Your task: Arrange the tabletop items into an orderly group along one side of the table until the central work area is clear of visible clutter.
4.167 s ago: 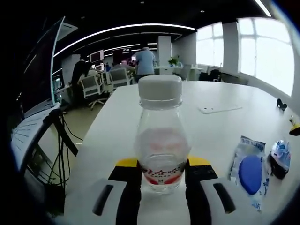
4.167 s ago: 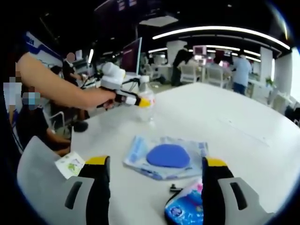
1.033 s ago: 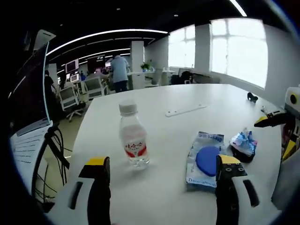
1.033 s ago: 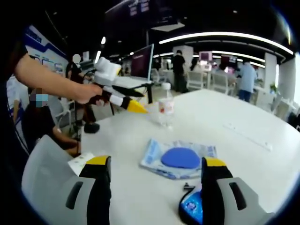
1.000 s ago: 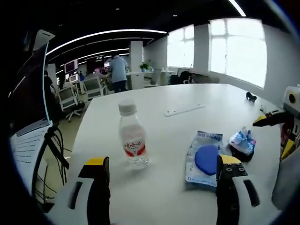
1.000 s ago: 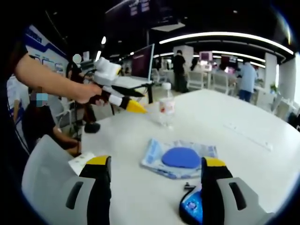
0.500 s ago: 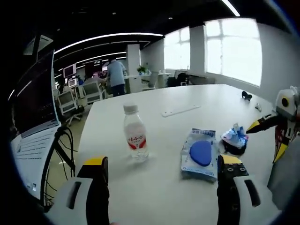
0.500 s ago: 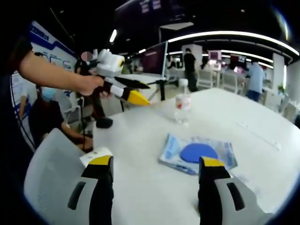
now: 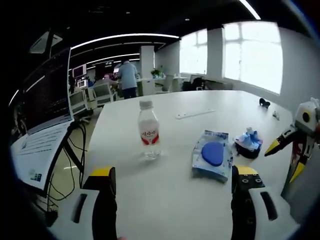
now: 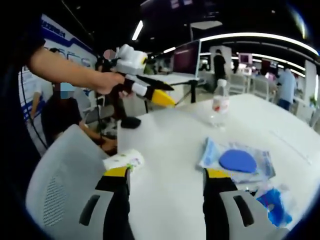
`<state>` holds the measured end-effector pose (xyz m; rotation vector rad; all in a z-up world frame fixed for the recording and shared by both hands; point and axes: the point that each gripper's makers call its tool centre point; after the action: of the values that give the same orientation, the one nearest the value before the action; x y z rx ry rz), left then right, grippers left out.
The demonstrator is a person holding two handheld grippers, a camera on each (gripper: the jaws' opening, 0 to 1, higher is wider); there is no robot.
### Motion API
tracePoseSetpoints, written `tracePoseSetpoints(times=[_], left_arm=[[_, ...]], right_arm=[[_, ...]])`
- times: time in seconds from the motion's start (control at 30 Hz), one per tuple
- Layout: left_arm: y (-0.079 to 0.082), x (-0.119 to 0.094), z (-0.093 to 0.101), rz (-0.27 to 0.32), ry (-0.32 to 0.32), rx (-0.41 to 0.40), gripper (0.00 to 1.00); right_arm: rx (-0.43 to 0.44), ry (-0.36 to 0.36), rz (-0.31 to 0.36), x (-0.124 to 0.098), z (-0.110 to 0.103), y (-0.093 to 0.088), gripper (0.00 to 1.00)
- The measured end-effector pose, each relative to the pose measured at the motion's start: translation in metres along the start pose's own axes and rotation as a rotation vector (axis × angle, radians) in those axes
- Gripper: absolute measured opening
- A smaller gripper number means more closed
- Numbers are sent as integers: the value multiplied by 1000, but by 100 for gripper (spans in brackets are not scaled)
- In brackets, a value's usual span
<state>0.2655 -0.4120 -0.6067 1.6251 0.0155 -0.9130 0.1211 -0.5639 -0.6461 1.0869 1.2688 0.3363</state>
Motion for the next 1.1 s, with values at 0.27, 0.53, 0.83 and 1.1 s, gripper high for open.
tracePoseSetpoints(times=[0.27,0.53,0.83,1.1], left_arm=[[-6,-3,-3,2,7,-15,95],[-13,-3,1,-15,-9,-15,95],[-16,-2,-1,-23,-11,-12,95],[-20,-2,1,-34,-13,-1,94]], right_arm=[[-72,74,-44,19,-27,-10,41],[-107,148,-73,35,-52,-17,35],[-160,199,-108,46,-71,-25,29],[-216,218,-144,56,-79,-34,23]])
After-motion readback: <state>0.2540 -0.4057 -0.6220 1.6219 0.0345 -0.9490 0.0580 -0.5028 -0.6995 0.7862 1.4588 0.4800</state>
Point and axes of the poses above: the point that each gripper's makers call its tool centre point, and the gripper's own axes: x roughly forward along the fingers, z roughly to its right, y roughly out of its top, and after that the axes turned 8 degrees about -z, right-handed
